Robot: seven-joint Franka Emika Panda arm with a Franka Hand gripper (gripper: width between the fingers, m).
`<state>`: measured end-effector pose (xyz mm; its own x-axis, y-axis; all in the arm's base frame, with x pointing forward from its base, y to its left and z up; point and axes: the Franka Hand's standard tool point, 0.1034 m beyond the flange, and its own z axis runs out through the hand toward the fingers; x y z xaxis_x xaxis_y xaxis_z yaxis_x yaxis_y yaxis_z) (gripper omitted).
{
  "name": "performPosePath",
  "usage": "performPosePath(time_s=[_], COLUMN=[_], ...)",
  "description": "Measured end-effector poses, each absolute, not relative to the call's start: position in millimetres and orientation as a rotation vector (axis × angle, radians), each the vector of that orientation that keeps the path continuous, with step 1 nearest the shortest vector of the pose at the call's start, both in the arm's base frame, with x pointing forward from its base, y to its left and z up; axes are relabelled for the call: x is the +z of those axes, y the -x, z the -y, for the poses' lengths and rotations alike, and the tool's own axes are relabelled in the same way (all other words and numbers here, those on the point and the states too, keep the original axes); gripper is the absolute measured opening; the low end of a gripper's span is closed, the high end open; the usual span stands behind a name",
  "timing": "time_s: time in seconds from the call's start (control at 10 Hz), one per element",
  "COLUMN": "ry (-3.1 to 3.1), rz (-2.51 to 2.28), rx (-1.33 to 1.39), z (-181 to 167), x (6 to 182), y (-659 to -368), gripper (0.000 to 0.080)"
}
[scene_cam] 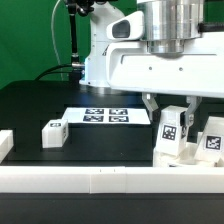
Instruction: Assemble stool
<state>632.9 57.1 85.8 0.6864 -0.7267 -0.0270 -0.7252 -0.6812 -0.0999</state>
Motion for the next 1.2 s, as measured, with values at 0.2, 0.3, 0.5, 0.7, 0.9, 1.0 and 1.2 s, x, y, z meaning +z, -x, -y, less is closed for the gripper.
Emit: performPosePath(time_s=[0.2,0.3,0.5,0.7,0.9,1.0,1.2], ry=[2.686,2.598,2.324,2.056,1.844,1.747,1.622], rz=[-1.382,-1.511,-1.833,-2.065,-2.250,-2.318,-2.399], rx=[0.000,0.013,0.030,0.049,0.090,0.117,0.148], z=[-61.1,-64.2,-73.2,-77.8,-84.3,-85.0,-87.7], x=[85.9,85.8,82.5,81.4,80.0,80.1,80.1], y=[-632.7,-632.8,-632.3,-634.3,-635.9,-636.1,-635.9], gripper=[0.0337,0.0337,0.0337,0.0337,0.0337,0.0337,0.0337])
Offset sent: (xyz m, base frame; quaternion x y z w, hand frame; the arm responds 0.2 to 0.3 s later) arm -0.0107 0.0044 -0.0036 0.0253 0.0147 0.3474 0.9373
